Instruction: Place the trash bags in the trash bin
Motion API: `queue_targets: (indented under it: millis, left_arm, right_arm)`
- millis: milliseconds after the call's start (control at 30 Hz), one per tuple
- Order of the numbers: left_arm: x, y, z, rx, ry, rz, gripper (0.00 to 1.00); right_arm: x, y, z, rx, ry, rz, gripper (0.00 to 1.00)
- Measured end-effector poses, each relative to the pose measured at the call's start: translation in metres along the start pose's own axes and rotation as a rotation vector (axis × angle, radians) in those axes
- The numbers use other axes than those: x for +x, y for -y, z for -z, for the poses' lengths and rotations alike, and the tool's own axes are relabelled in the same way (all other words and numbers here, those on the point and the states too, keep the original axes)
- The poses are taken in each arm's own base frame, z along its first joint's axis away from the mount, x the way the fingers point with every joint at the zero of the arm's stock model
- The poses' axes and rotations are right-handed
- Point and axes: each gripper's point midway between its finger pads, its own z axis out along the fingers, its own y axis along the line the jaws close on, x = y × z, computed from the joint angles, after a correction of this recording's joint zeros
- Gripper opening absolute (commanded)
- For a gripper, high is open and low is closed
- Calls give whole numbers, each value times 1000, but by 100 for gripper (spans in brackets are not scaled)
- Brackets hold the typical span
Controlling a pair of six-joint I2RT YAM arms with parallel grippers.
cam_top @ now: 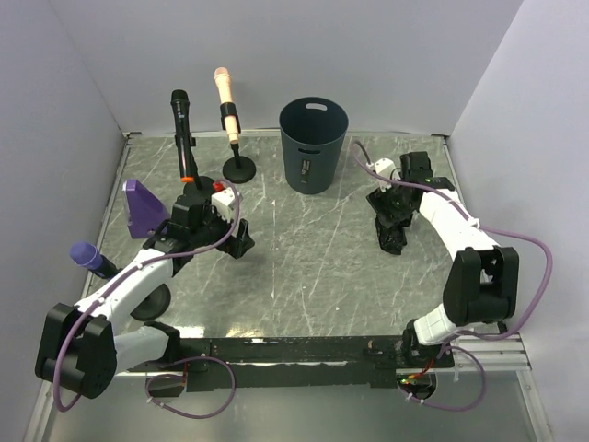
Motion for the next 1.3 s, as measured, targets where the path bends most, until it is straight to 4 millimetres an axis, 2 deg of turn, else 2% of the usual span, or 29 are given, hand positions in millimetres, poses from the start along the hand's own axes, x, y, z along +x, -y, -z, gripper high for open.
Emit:
queue_targets:
  millis: [200,367,433,500,633,700,767,800,900,1000,1167,1200,1267,1300]
  left_arm:
    - [6,0,-2,3,0,-3,97]
    - [11,2,-4,15,1,6,97]
    - [13,3,-4,22,0,12,97]
    - [13,4,-4,24,0,13,97]
    - [14,4,-4,25,1,11,97]
    - [13,4,-3,25,6,9,97]
    - [11,4,-3,26,12,6,97]
    - [10,4,-3,27,14,4,97]
    - [8,5,-4,32,22,-1,98]
    - [4,8,-6,49,40,-11,97]
    - [-10,26,-11,142,94,-30,97]
    - [-16,31,-13,163,109,-38,97]
    - [-29,41,-16,204,136,-53,97]
    - [-36,45,-19,222,149,-59,97]
  right_arm:
    - [23,5,-19,16,-83,39,75]
    - [32,15,-44,39,-142,38,63]
    - [33,20,-57,46,-165,30,56]
    - [36,22,-64,48,-182,29,43]
    - [37,23,-65,50,-192,29,24]
    - [38,22,-63,46,-199,23,19]
    - [39,19,-59,36,-203,12,5]
    - [39,16,-55,27,-205,4,0]
    - [34,5,-35,-2,-183,-10,0]
    - [16,-15,-6,-87,-112,-21,0]
    - [-62,-62,76,-279,223,8,0]
    - [-74,-71,92,-313,287,12,4]
    - [-86,-85,116,-374,366,24,0]
    - [-86,-90,118,-404,372,23,0]
